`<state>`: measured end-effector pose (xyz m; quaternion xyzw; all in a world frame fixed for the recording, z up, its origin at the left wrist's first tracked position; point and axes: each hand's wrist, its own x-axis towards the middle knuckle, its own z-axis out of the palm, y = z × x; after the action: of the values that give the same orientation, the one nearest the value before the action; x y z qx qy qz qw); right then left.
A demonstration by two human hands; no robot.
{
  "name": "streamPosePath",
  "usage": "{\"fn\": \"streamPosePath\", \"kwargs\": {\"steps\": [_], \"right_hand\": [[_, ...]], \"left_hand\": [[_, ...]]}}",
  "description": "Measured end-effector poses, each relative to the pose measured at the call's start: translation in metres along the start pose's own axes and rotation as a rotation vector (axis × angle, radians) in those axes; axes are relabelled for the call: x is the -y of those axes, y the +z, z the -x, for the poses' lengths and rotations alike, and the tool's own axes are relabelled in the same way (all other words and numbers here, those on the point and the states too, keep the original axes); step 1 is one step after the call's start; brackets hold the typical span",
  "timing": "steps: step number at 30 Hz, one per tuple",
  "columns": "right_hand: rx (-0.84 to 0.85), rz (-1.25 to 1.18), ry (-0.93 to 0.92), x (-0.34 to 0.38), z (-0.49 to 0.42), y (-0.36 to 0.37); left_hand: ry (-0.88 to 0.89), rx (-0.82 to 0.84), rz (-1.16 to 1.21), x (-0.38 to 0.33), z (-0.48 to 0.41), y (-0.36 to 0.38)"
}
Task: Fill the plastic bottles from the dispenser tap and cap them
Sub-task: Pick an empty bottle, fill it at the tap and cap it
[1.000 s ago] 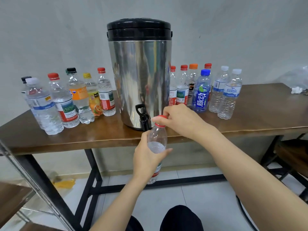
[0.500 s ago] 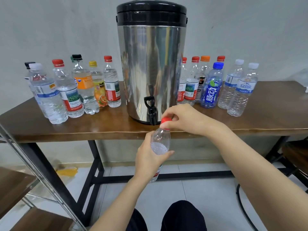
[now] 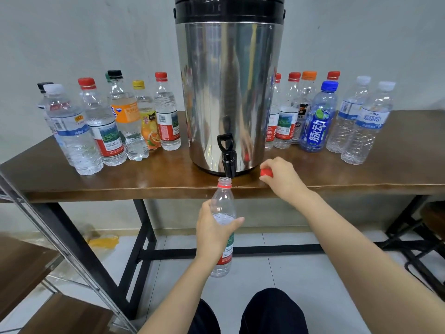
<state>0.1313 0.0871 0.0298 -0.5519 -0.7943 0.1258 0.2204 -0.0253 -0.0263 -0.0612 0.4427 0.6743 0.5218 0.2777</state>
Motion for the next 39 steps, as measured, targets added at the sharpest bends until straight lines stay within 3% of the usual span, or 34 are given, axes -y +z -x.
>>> {"fn": "streamPosePath", "kwargs": {"steps": [9,22,28,32,36,39], "right_hand": [[-0.007,0.041,0.036,-0.009,-0.008,0.022],[-0.101,0.084,0.006,-0.011,-0.006,0.03],[-0.181,0.04,-0.023,-0.009,-0.003,0.021],[-0.324,-0.042,-0.146,0.009,-0.005,0.002],[-0.278,-0.312,-0.387,0.052,-0.003,-0.02],[-0.216,-0.157,-0.487,0.08,-0.001,-0.031]], "left_hand": [[0.001,-0.009,-0.077,0.012,-0.011,0.009],[0.267,-0.122,-0.168,0.003,-0.012,0.017],[0.3,-0.117,-0.207,0.002,-0.02,0.02],[0.318,-0.107,-0.209,0.002,-0.024,0.018],[0.315,-0.089,-0.218,0.003,-0.026,0.016],[0.302,-0.08,-0.225,0.002,-0.028,0.014]]}}
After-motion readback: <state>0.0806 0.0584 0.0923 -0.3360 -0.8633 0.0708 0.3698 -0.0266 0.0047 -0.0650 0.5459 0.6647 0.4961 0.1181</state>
